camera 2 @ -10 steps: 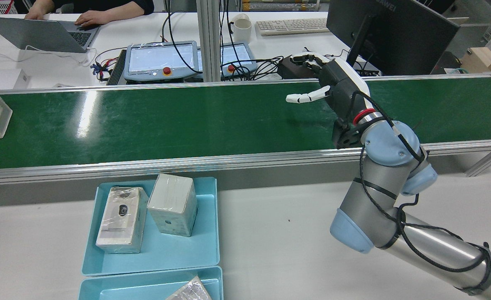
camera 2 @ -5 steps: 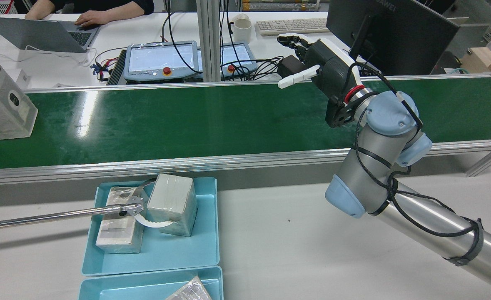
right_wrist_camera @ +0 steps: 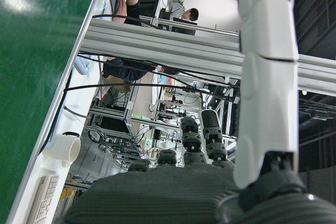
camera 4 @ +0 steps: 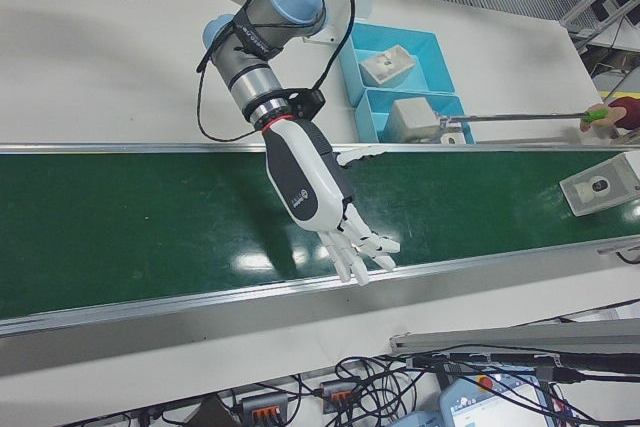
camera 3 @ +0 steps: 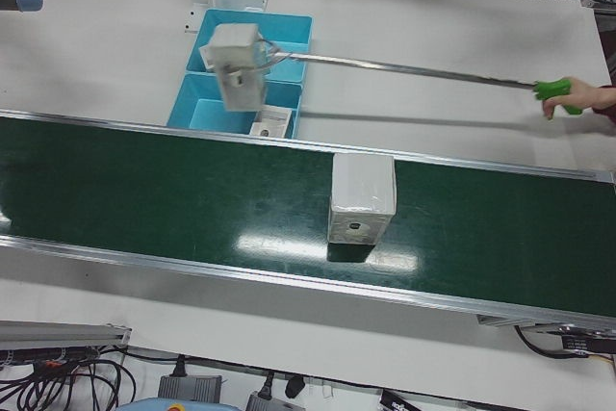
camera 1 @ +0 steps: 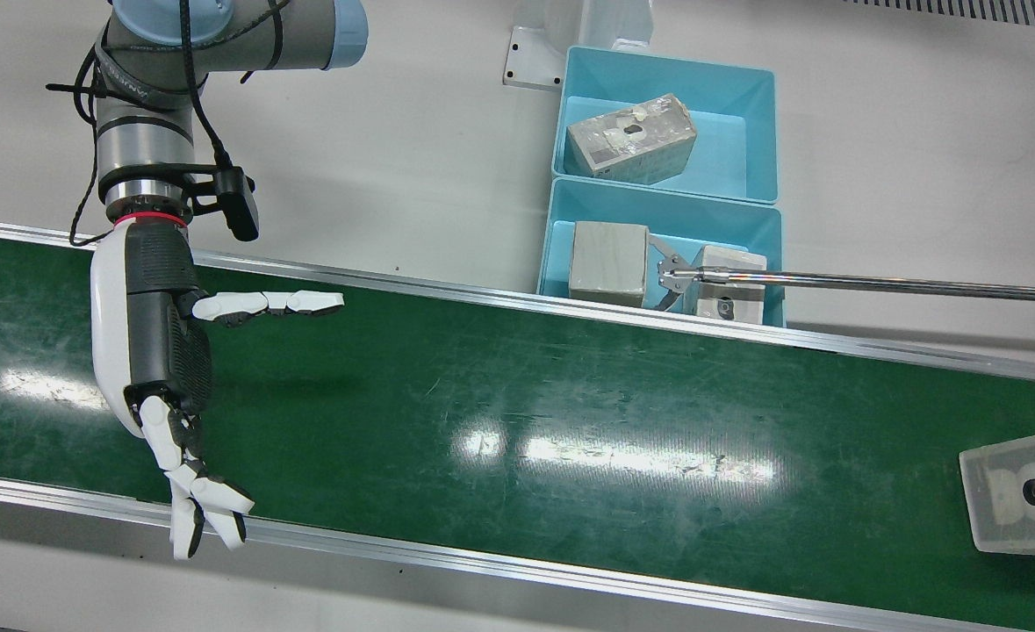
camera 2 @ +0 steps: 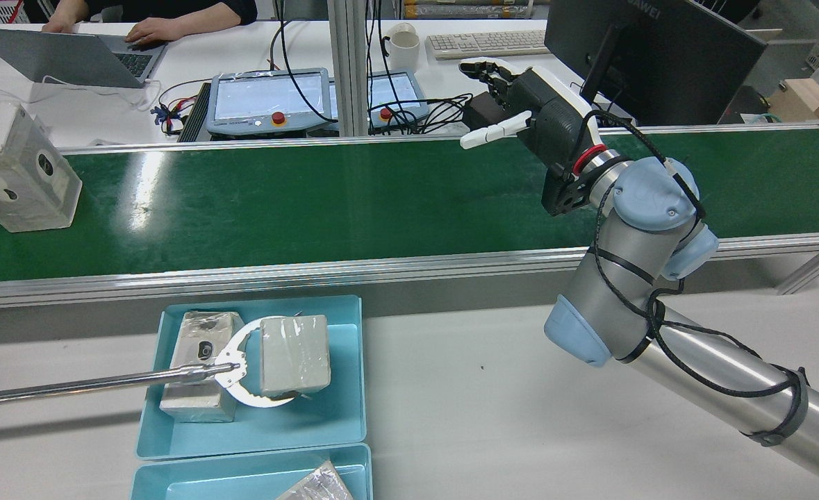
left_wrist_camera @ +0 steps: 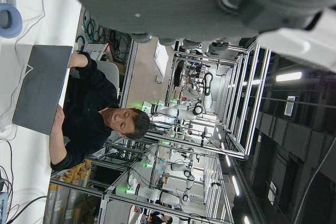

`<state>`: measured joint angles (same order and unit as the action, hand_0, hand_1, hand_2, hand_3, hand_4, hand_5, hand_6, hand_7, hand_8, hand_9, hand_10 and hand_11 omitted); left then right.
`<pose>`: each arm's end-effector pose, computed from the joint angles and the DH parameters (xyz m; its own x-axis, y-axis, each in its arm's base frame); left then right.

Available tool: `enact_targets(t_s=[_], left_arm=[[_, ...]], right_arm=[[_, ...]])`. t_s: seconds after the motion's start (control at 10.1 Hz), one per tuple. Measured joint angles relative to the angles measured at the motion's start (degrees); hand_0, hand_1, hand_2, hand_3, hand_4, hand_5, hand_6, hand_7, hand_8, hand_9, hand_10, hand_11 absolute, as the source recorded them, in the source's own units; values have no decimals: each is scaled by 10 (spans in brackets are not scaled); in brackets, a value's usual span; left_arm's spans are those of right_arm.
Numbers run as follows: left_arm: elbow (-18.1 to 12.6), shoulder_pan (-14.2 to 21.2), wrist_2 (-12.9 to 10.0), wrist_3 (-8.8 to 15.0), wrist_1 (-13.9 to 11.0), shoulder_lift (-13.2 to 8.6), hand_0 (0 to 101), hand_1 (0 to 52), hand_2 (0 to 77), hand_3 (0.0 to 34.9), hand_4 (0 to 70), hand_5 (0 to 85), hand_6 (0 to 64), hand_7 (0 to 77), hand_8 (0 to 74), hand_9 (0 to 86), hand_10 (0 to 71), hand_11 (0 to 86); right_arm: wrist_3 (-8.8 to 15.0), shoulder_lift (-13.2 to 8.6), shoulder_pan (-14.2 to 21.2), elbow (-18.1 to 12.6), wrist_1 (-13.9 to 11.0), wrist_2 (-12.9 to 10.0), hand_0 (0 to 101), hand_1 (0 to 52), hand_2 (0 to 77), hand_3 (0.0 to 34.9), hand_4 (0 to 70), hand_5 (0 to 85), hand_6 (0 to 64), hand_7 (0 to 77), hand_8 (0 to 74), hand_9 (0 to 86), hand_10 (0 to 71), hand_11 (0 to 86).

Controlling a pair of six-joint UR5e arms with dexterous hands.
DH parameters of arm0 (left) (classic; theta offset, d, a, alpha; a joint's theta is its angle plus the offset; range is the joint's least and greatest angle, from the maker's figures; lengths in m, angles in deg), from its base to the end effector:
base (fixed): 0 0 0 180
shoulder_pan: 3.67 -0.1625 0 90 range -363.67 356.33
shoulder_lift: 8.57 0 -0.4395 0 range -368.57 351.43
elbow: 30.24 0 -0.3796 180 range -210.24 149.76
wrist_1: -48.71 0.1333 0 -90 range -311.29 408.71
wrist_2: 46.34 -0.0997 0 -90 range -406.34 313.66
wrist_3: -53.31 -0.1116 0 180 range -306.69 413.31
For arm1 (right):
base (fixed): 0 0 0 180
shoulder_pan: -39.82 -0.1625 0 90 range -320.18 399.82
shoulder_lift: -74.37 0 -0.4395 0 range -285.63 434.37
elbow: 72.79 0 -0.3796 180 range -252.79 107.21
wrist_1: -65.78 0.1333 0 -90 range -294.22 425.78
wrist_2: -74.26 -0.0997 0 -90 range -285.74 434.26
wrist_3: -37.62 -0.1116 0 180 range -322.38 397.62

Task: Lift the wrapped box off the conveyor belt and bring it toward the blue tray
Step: 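Hold the right hand open beside the belt as a wrapped box approaches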

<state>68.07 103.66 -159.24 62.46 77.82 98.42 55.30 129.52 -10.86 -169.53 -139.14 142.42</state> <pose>-0.2549 -0.5150 0.5269 -0.9792 -0.0849 0.1842 -0.1778 -0.0779 -0.9810 -0.2848 -0.6236 0.3370 -0.9545 0.2303 0.1893 -0.1135 0.3063 -0.9451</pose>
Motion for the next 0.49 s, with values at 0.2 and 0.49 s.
enact_targets(t_s=[0.2, 0.49], left_arm=[[0, 0, 0, 0, 0, 0, 0, 0, 11, 0, 0, 11, 0, 5, 5, 0, 5, 5], [0, 0, 0, 0, 0, 0, 0, 0, 11, 0, 0, 11, 0, 5, 5, 0, 5, 5]], right_arm=[[1, 1, 2, 1, 0, 0, 496, 158, 98, 16, 60, 262, 71, 38, 27, 22, 0, 16], [0, 3, 2, 5, 2, -1, 497, 164, 98, 16, 65, 256, 76, 38, 27, 22, 0, 16]])
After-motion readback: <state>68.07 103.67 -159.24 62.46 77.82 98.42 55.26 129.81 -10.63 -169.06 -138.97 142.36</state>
